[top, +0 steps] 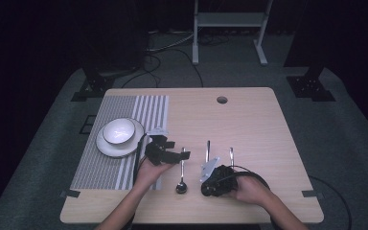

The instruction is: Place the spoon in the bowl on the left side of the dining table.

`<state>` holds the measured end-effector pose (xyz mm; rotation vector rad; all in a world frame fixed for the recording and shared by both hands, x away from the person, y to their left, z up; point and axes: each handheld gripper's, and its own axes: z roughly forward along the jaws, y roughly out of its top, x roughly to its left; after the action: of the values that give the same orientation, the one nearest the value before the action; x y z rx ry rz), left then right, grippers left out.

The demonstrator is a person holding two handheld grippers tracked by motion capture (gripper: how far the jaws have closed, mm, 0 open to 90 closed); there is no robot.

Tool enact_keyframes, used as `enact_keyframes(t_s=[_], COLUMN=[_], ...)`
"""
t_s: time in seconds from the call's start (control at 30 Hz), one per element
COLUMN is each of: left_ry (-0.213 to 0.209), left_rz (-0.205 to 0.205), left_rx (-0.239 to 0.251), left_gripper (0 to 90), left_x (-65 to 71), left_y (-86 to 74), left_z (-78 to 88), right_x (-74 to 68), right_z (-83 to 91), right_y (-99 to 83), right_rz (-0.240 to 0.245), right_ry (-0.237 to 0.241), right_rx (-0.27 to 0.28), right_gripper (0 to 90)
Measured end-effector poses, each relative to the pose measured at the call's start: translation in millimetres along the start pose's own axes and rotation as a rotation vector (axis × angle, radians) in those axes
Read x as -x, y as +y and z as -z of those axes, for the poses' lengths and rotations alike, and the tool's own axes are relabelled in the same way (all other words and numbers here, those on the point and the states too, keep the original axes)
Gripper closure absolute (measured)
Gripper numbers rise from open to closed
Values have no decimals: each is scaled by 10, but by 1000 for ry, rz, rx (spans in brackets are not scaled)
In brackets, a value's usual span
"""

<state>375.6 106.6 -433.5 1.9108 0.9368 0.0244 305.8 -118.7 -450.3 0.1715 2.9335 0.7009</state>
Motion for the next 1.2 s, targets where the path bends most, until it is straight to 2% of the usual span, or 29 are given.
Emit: enact_keyframes(t_s=[0.43,0.7,0.93,1.07,1.2], left_ry=[-12,-10,-25,-24,-44], left_rz=[-15,-7,10,-3,-20], left_rx=[-55,-75,-87,-96,-98], left_gripper=[88,139,285,367,432], left_x=[112,119,120,135,149], left_y=[167,245,271,279,278], left_z=[-368,-532,-640,-671,-718], right_x=[2,3,6,5,0], right_z=[1,-1,-1,-1,1], right_y=[0,-4,-5,-7,-11], right_rz=[10,14,13,13,14], right_ry=[-2,-3,0,-1,-3], right_rx=[1,5,5,6,9], right_gripper=[666,665,665,665,665])
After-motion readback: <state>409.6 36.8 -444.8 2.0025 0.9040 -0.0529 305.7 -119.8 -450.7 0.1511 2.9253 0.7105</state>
